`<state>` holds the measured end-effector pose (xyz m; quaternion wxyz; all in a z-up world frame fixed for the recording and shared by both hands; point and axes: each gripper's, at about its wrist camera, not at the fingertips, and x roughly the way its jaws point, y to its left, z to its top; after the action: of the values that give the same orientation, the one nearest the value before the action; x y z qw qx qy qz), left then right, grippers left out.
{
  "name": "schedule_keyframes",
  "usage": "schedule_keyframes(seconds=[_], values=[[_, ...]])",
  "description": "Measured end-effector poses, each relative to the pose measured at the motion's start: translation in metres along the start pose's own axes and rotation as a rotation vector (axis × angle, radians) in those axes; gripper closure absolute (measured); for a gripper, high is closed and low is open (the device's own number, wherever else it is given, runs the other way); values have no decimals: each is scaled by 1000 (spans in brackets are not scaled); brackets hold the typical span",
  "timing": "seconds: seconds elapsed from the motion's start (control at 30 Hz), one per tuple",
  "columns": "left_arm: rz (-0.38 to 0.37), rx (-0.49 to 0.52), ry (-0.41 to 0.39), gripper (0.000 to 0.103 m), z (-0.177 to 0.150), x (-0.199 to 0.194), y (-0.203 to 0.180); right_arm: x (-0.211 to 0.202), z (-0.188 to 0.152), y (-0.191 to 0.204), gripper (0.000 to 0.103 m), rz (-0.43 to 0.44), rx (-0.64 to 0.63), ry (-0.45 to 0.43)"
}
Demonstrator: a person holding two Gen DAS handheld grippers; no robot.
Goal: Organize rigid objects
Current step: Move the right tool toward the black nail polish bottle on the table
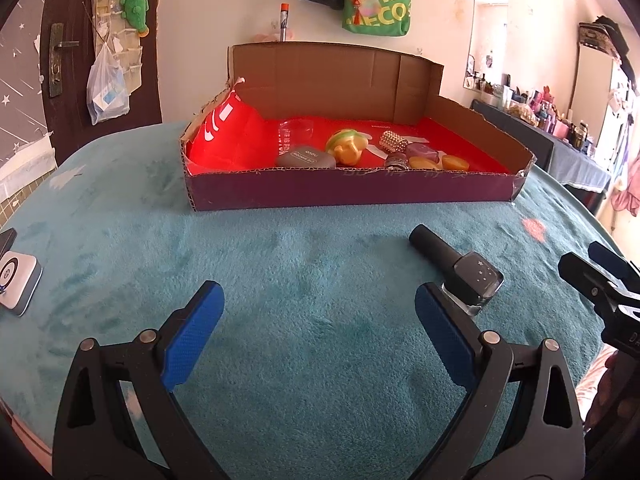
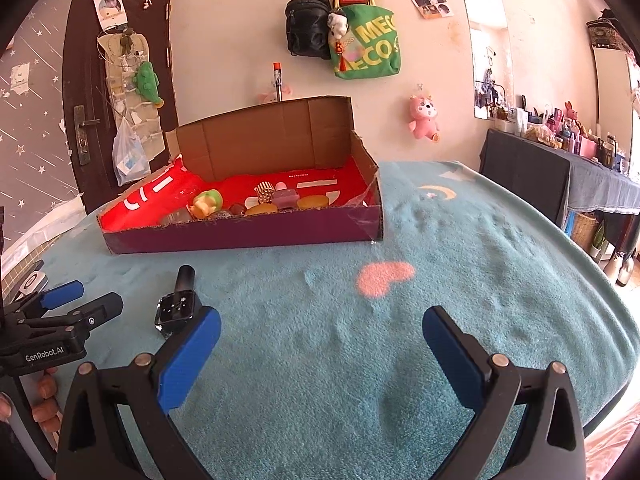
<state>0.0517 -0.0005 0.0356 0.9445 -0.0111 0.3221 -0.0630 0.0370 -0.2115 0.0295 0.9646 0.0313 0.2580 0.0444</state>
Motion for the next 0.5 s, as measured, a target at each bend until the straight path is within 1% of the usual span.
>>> schedule_keyframes(seconds=[0.4, 0.5], values=[[8, -27, 13, 5, 5, -3, 18, 7, 3, 5, 0, 17, 3, 18], [22, -35, 11, 5, 8, -4, 26, 8, 5, 6, 0, 23, 1, 20]])
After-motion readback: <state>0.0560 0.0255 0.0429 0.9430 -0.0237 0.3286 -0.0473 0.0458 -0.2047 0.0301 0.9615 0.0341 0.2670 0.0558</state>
